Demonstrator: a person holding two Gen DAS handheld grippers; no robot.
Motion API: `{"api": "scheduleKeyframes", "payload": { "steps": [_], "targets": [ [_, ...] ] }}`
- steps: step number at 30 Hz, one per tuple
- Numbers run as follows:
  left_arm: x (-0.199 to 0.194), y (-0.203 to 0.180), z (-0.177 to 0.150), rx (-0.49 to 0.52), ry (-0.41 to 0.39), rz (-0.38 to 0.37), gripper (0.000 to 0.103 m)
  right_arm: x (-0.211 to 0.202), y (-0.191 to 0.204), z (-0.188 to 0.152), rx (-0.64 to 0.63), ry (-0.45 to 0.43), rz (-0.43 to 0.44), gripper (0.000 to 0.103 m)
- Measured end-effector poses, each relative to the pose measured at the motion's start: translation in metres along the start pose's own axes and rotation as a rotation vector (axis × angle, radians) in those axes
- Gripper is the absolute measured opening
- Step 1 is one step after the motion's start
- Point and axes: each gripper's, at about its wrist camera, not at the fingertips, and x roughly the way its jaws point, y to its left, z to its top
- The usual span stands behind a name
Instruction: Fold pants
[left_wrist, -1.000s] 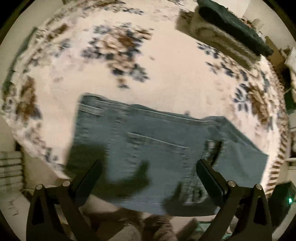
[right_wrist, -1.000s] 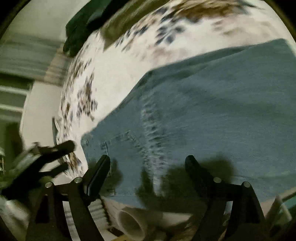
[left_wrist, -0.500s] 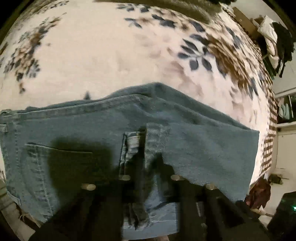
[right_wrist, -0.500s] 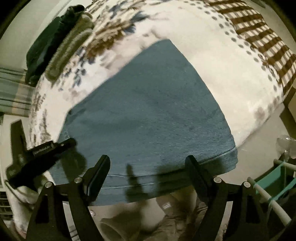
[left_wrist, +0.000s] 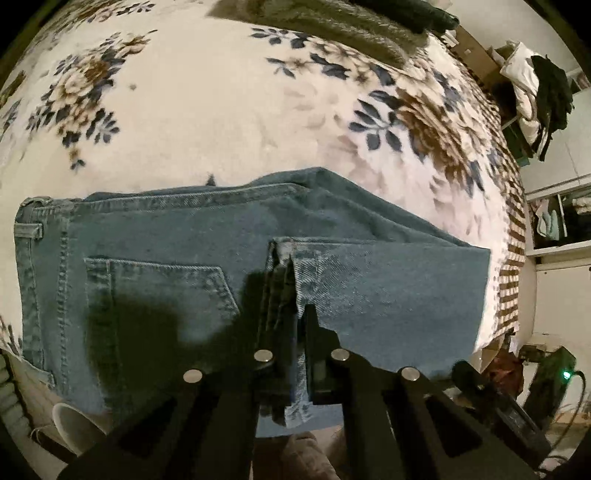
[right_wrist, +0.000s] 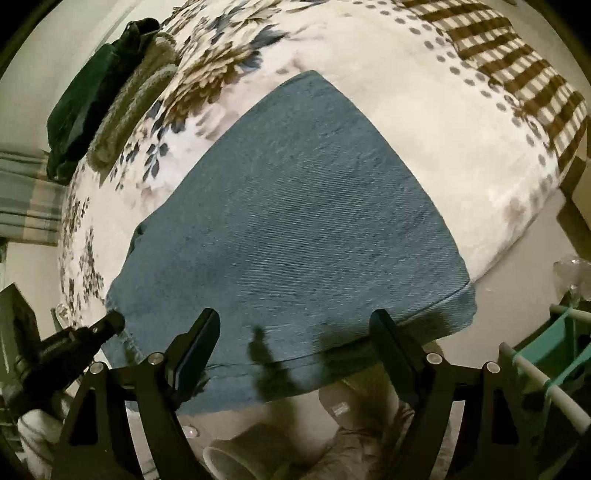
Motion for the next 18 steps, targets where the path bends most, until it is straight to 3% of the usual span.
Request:
{"api": "scheduleKeyframes", "payload": {
  "steps": [5,7,11,13,14,16,18],
  "targets": [
    [0.016,-0.001,0.002,-0.011,0.043,0.005,0.005,0.003,-0.011,-0.003,0.126,0.078,0.06,0.085],
    [0.016,0.004,-0.001,-0.064,0.068,-0.02,0.01,0.009,-0.026,-0.005,0.255,0.102,0.112,0.077],
    [0.013,0.004,-0.02,-0.116,0.101,-0.064,0.014,0.027,-0.052,-0.009,0.469,0.143,0.161,0.051],
    [0.023,-0.001,-0.032,-0.114,0.149,-0.068,0.014,0.034,-0.06,-0.011,0.526,0.141,0.155,0.032],
    [0.03,-0.004,-0.036,-0.112,0.172,-0.066,0.014,0.034,-0.062,-0.013,0.542,0.134,0.131,0.009],
    [0.041,-0.01,-0.043,-0.094,0.193,-0.052,0.013,0.036,-0.068,-0.018,0.589,0.133,0.117,0.005],
    [0.044,-0.017,-0.047,-0.061,0.163,-0.018,0.002,0.034,-0.069,-0.022,0.599,0.134,0.105,0.004]
  ]
}}
